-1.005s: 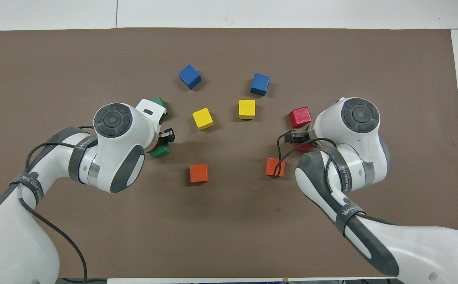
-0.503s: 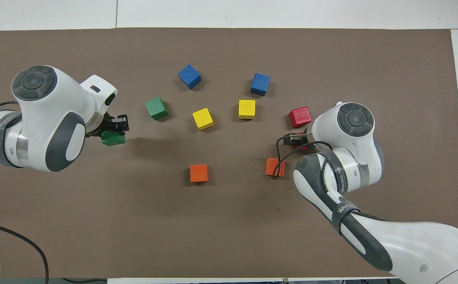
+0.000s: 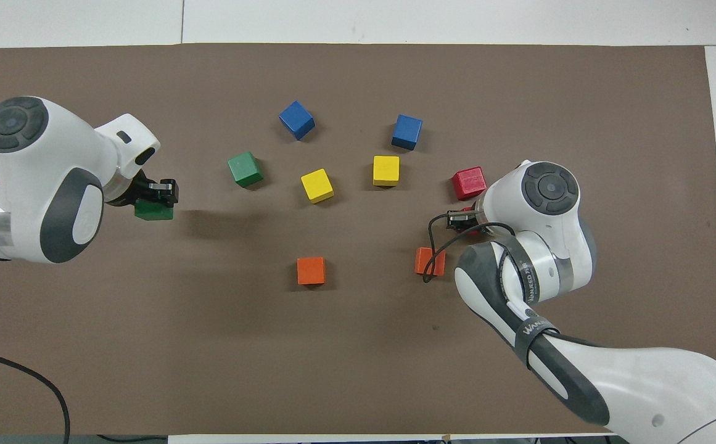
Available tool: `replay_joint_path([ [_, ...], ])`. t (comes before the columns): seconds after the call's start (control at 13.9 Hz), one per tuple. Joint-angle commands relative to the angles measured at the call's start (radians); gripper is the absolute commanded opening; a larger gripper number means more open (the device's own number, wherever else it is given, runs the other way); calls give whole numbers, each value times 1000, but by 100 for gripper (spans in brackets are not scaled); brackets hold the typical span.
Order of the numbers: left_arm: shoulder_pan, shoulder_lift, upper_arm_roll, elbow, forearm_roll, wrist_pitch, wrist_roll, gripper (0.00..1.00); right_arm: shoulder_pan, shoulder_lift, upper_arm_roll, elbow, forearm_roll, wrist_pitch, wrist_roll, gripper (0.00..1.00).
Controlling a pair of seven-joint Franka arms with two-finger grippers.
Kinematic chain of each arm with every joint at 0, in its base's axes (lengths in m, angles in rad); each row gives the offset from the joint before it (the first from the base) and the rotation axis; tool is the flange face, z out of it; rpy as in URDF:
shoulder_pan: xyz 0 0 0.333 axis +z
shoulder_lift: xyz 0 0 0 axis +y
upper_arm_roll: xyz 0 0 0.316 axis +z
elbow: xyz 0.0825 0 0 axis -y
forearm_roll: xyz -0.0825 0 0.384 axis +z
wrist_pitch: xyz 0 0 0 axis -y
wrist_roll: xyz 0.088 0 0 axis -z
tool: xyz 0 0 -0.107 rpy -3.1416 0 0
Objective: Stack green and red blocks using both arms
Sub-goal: 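Lift and carry the green block aside while the right gripper carries red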
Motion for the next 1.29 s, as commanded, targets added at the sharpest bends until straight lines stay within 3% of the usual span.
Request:
replay_joint_path([
  [0.0,48,32,-9,22,-7,52,51,0,-17,-20,-7,89,6,-90,15,0],
  [0.36,72,78,-6,16,-10,106,82,0,-196,-49,-10,156,-10,-147,-160,0],
  [0.72,97,93,-5,7,-10,122,82,0,-383,-48,-9,117,-12,-127,-455,0],
  [1.22,114,90,-5,-22,-65,125,71,0,-396,-26,-9,31,-12,-18,-546,0],
])
